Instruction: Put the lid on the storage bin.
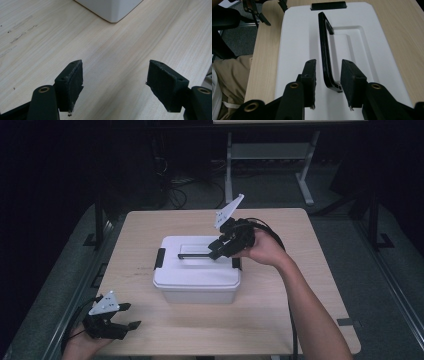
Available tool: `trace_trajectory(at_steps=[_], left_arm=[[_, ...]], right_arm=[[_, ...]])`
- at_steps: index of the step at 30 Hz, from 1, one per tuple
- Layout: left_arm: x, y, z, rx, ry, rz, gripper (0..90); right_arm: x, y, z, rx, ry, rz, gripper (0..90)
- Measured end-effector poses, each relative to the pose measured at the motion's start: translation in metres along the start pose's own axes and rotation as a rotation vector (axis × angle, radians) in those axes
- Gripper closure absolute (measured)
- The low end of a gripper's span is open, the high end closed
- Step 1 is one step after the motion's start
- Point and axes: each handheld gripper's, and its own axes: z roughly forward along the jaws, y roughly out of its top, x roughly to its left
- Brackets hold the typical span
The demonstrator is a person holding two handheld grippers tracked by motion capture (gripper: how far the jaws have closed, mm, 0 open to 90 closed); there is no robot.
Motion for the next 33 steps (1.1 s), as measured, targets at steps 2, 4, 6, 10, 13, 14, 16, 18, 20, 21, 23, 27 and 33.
trace_trajectory(at_steps=[2, 4, 6, 10, 13, 14, 16, 18, 20, 21, 23, 27, 33], left_arm=[[0.000, 0.000, 0.000, -0.002, 0.000, 0.000, 28.7], [0.000, 0.000, 0.000, -0.002, 0.000, -0.002, 28.7], [0.000, 0.000, -0.001, -0.003, 0.002, -0.003, 28.7], [0.001, -0.001, -0.001, -0.001, 0.003, -0.005, 28.6], [0.000, 0.000, -0.001, -0.002, 0.003, -0.005, 28.6], [0.000, -0.001, -0.001, -0.003, 0.003, -0.006, 28.6], [0.000, -0.001, 0.000, -0.001, 0.003, -0.007, 28.6], [0.000, -0.001, 0.000, 0.000, 0.002, -0.006, 28.6], [0.001, -0.001, 0.000, -0.001, 0.002, -0.007, 28.6], [0.001, -0.001, 0.000, -0.001, 0.002, -0.008, 28.6], [0.001, -0.001, -0.001, -0.001, 0.003, -0.006, 28.6], [0.001, -0.001, -0.001, -0.002, 0.004, -0.007, 28.6], [0.001, -0.001, -0.001, 0.001, 0.005, -0.005, 28.7]], right_arm=[[0.000, -0.001, -0.001, 0.002, -0.002, 0.004, 64.3], [0.000, -0.002, -0.003, 0.000, -0.003, 0.002, 64.1], [0.001, -0.003, -0.005, 0.000, -0.007, 0.006, 63.9], [0.001, -0.007, -0.010, -0.003, -0.012, 0.014, 63.2], [0.001, -0.010, -0.014, -0.005, -0.018, 0.017, 63.0], [0.001, -0.010, -0.015, -0.005, -0.019, 0.015, 62.9], [0.001, -0.012, -0.017, -0.005, -0.024, 0.016, 62.5], [0.002, -0.014, -0.020, -0.008, -0.029, 0.020, 62.0], [0.002, -0.016, -0.022, -0.006, -0.034, 0.019, 61.9], [0.002, -0.017, -0.024, -0.005, -0.036, 0.025, 61.7], [0.002, -0.018, -0.025, -0.008, -0.038, 0.027, 61.6], [0.003, -0.021, -0.030, -0.007, -0.045, 0.035, 61.2], [0.004, -0.027, -0.036, -0.009, -0.054, 0.044, 60.8]])
